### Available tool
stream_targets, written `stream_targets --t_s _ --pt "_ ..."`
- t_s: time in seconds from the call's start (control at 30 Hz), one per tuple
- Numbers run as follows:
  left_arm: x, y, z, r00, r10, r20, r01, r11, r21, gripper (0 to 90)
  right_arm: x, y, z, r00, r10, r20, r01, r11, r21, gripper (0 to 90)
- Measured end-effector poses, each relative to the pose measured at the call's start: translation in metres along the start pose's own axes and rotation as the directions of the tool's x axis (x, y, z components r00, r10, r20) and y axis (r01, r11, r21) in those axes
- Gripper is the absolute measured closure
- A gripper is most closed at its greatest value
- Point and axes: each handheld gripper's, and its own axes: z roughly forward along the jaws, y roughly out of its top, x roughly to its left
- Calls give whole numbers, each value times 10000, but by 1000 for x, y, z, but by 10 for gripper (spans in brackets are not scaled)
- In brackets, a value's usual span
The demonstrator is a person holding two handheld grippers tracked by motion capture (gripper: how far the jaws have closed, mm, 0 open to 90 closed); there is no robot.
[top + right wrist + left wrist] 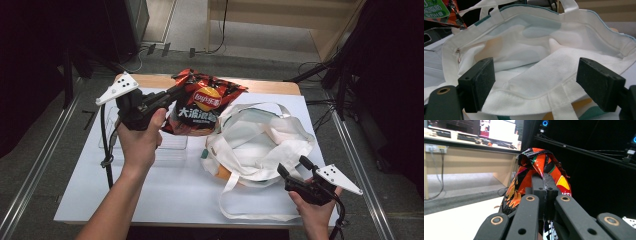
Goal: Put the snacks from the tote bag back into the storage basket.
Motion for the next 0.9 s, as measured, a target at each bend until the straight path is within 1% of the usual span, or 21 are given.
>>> stream_targets --t_s 0.13,0.23,0.37,0.43,0.57,0.67,0.73,0.83,0.9 --pt "7 2 -8 9997 42 -222 -42 10000 -17 900 -1 0 -1 10000 20 70 -19 10000 -73 162" --pt "13 2 -14 9994 -26 -357 24 10000 -53 900 -2 1 -2 9999 19 114 -18 10000 -80 156" --pt "21 1 -21 9985 -93 -542 88 9999 -82 900 -2 1 -1 9999 106 0 -106 9999 -72 153" --pt "26 0 -24 9976 -128 -678 120 9999 -117 900 -2 1 -1 9999 131 -29 -131 9999 -66 153" --pt "36 -1 -32 9945 -68 -1050 53 9999 -148 900 -2 1 -2 9999 125 -49 -125 9999 -62 153" --pt "44 -1 -39 9927 -163 -1199 139 9997 -210 900 -2 1 -3 9999 139 -20 -139 9999 -80 153" --pt "49 -1 -44 9923 -249 -1210 218 9994 -266 900 -2 2 -3 9999 127 -5 -127 9999 -97 153" --pt "55 -1 -51 9913 -215 -1299 176 9994 -311 900 -1 1 -2 10000 97 22 -96 9999 -87 153" --pt "60 -3 -53 9900 -305 -1379 262 9991 -329 900 0 1 -1 9999 102 41 -101 9999 -58 153"
